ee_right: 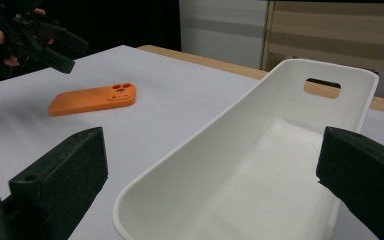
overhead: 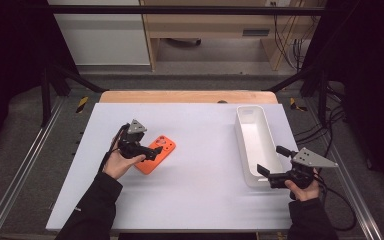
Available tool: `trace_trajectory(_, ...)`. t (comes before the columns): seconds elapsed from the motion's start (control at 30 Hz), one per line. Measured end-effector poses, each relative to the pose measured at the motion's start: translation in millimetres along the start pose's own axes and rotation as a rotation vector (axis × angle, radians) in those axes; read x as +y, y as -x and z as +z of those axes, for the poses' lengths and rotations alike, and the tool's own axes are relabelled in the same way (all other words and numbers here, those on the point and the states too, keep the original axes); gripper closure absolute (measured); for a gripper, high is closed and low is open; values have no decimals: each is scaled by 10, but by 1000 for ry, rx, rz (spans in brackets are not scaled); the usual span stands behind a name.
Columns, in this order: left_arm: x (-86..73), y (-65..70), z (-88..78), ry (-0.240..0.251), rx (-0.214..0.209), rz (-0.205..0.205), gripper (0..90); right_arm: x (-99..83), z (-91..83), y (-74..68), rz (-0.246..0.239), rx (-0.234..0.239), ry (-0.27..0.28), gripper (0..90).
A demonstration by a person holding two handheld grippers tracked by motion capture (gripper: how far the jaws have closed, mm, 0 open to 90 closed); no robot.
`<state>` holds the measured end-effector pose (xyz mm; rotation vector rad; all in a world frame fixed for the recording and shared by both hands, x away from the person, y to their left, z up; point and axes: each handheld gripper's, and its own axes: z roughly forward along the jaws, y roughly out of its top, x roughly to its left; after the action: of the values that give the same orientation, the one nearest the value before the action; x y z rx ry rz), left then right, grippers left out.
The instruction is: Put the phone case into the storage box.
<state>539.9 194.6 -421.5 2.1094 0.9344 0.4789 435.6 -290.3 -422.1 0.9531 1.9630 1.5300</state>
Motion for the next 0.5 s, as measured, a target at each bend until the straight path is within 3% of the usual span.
trace_trajectory(0.5,-77,-14,135,-62,-4,-4,0,-4,5,-1,-3,1,-4,4)
